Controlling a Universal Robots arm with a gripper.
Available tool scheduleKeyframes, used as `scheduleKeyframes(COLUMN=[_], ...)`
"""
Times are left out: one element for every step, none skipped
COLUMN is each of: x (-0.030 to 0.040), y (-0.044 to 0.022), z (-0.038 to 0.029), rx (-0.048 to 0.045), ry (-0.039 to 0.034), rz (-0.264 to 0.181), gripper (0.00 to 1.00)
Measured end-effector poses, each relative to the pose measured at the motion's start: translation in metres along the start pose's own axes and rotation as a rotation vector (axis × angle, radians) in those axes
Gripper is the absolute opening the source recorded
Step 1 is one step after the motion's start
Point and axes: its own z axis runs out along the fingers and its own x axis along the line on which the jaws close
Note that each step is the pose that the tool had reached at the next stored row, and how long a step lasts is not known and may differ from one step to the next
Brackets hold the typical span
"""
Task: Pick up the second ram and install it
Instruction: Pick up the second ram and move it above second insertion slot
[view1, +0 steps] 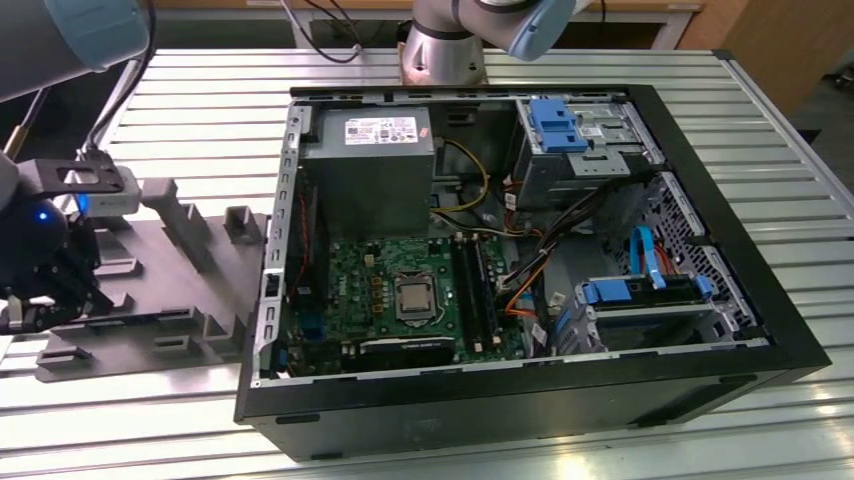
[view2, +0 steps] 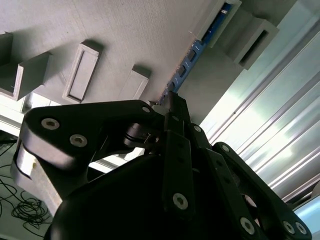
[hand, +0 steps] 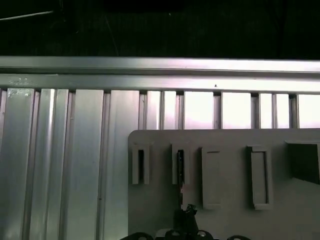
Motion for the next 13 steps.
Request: scheduleKeyframes(x=[0.0002,0.0003,0.0004,0.0007,0.0010,0.0014,0.0018,0.0021,0.0023,0.0024,0.0025,0.0025,0.0025], y=[0.0000,0.0000,0.0001,0.0003,0.0006,0.0009,0.0011,0.0014,0.0015,0.0016,0.0016,0.0016,0.0016], z=[0.0006,0.0012,0.0016,0.0018,0.0021,0.0025,0.0029,0.0033,0.0039,0.0046,0.0049,0.0048,0.0048], rx=[-0.0001,-0.0001,-0.0002,-0.0002,-0.0002,-0.0002,-0.0003,-0.0003,-0.0002,-0.0002,-0.0003,-0.0005,-0.0005], ry=[0.0001,0.0002,0.0002,0.0003,0.0003,0.0004,0.0005,0.0005,0.0004,0.0004,0.0006,0.0007,0.0007], rz=[-0.003,-0.005,-0.007,-0.010,-0.012,-0.015,-0.017,-0.019,-0.021,-0.023,-0.025,-0.026,-0.027], gripper=[0.11,0.11,0.11,0.11,0.11,0.11,0.11,0.11,0.11,0.11,0.11,0.11,0.11])
